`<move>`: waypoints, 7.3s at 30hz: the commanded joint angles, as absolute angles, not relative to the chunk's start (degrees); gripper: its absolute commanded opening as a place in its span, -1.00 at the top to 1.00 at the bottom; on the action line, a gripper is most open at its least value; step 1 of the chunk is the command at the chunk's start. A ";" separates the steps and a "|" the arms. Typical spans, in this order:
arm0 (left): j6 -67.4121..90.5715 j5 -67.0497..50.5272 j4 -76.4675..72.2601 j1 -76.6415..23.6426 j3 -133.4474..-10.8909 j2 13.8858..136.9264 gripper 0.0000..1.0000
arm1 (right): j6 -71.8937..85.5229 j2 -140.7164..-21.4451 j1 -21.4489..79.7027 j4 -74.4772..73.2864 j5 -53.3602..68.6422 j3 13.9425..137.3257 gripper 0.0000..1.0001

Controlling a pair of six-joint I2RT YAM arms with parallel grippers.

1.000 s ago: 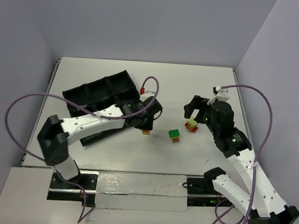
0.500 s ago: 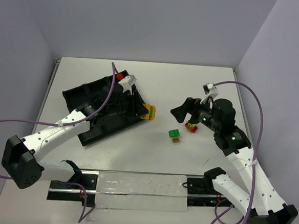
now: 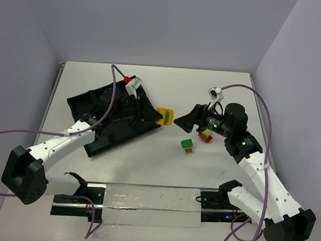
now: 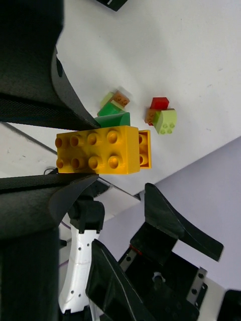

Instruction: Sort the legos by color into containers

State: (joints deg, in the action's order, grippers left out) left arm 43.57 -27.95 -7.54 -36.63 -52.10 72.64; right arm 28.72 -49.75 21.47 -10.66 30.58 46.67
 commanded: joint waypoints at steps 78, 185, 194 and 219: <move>75.59 -48.44 -43.91 -23.43 -43.67 71.30 1.00 | 59.46 -61.10 17.33 40.08 50.90 35.22 1.00; 18.78 -40.73 -15.30 -27.85 -52.73 61.76 -0.65 | 58.49 -71.45 15.86 8.63 68.05 60.15 1.00; 10.39 -36.17 -18.27 -35.63 -51.13 60.73 -0.74 | 59.73 -73.45 15.82 5.09 68.12 62.02 1.00; 4.77 -36.01 -24.81 -40.59 -50.66 65.49 -0.64 | 54.69 -74.50 17.65 -2.54 69.71 64.80 1.00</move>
State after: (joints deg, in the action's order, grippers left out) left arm 5.45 -35.29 -20.06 -40.09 -49.30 65.48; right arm 57.09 -74.50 16.66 -0.22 68.29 61.31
